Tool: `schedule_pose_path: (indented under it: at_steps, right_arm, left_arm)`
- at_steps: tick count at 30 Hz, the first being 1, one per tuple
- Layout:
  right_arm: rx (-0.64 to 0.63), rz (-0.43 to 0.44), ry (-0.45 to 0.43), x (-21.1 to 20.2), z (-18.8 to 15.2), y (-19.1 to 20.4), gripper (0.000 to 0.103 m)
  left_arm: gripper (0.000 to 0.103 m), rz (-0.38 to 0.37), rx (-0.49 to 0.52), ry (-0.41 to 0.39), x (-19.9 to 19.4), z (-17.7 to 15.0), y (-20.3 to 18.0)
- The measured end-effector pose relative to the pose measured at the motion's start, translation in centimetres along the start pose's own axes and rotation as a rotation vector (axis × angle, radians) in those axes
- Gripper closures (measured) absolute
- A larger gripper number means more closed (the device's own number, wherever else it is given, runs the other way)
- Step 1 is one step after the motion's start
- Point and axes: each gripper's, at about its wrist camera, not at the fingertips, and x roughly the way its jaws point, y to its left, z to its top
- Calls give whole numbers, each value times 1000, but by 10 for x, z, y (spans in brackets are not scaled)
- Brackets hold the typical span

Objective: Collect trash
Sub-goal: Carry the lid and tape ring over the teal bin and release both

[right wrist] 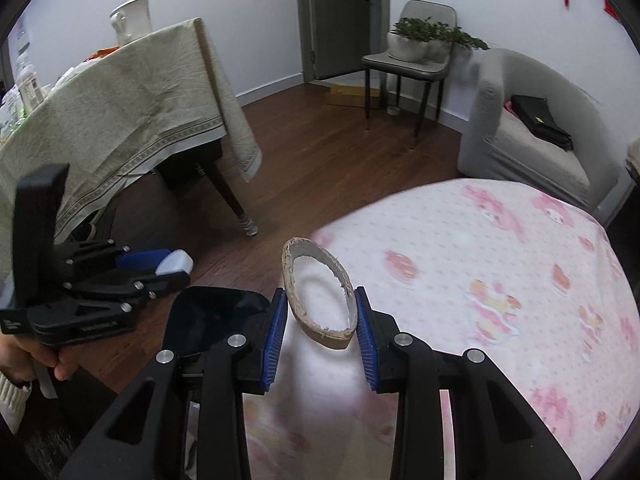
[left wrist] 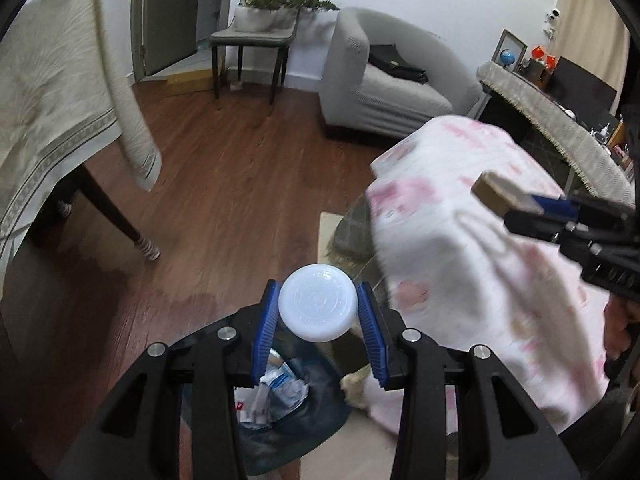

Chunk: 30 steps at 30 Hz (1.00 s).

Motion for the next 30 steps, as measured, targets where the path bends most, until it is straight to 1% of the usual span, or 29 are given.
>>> schedule_pose_path:
  at_steps: [7,11,12,13,14,15,17,22,29,30]
  right_arm:
    - [-26,44,-3,11,11,28,69]
    - [-47,66,7,23,17,46,69]
    - [-51,71,10,26,18,49,69]
    - [-55,75,12,29,20,53,69]
    - [-58,81,14,31,21,56,69]
    - [-62,87,17,34,22,60,69]
    - [-72,95,24,39,23,68,69]
    - [-97,112,50,55,25,87,69]
    - [-136,125,103,83,24,117,69]
    - [-140,127,112,88,23,121,69]
  left_arm:
    - [60,55,1,94,18,-27,32]
    - [60,69,8,155,30,-40,44]
    - [60,63,13,175,33,-46,47]
    - [55,65,16,190,35,-48,49]
    - [53,73,19,204,37,-51,51]
    - [53,84,27,215,38,-54,55]
    - [53,95,30,222,37,-58,61]
    - [52,106,-6,215,30,-62,81]
    - [47,106,-59,172,10,-62,107]
    - [45,106,-69,160,6,-62,112]
